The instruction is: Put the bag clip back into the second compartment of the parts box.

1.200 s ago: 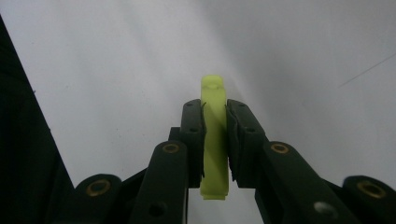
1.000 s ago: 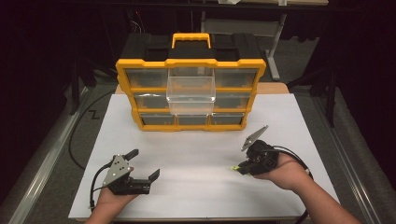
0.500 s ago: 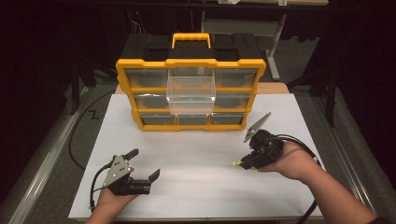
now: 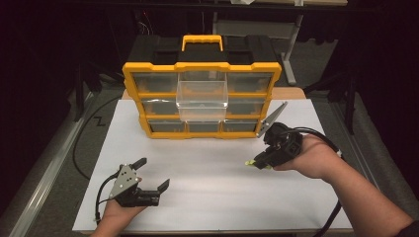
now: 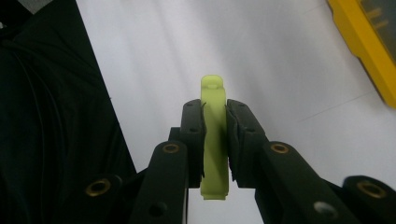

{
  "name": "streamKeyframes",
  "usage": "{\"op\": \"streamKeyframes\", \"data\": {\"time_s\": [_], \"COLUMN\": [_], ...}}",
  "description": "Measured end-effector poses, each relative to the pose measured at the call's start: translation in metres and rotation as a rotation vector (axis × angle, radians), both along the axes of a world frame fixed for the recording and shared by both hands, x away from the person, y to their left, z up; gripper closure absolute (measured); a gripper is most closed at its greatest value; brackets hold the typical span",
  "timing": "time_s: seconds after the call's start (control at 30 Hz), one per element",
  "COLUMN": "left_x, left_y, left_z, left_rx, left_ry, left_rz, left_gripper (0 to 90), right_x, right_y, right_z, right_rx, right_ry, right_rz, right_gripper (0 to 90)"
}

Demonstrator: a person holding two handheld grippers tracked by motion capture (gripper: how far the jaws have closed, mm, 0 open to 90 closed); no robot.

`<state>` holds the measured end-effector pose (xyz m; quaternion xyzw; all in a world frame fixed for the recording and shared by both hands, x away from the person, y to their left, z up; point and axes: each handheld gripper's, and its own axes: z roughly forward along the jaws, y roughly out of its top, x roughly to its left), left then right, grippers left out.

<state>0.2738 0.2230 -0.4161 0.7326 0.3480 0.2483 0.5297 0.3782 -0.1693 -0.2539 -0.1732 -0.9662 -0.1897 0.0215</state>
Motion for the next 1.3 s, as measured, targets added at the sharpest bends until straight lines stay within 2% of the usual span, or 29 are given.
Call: {"op": "streamKeyframes", "data": {"time_s": [0.1,0.13,0.27,0.33,0.4,0.43,0.67,0.93,1.3], "left_x": [0.001,0.000,-0.001,-0.002,-0.002,-0.002,-0.002,-0.002,-0.002], "left_y": [0.001,0.001,0.002,0.003,0.003,0.003,0.004,0.003,0.004], "left_z": [0.000,0.000,0.001,0.002,0.002,0.001,0.001,0.001,0.001], "left_rx": [0.002,-0.009,-0.005,-0.012,-0.010,-0.007,-0.013,-0.013,-0.017], "left_ry": [0.003,-0.003,0.000,-0.008,-0.006,-0.006,-0.006,-0.004,-0.002], "left_rz": [-0.002,-0.003,-0.009,-0.013,-0.016,-0.017,-0.020,-0.026,-0.030], "left_gripper": [0.5,0.5,0.5,0.5,0.5,0.5,0.5,0.5,0.5], "right_x": [0.001,0.002,0.005,0.009,0.010,0.013,0.019,0.025,0.033], "right_y": [0.003,0.007,0.012,0.018,0.020,0.023,0.027,0.030,0.034], "right_z": [0.005,0.015,0.026,0.037,0.041,0.048,0.062,0.080,0.110], "right_rx": [-0.010,-0.012,-0.009,-0.003,-0.003,-0.004,-0.003,-0.012,0.005], "right_ry": [-0.002,-0.008,-0.016,-0.028,-0.028,-0.033,-0.043,-0.030,-0.069], "right_rz": [0.004,0.011,0.019,0.042,0.044,0.039,0.039,0.045,0.046], "right_gripper": [79.4,79.5,79.5,79.5,79.5,79.5,79.5,79.5,79.5]}}
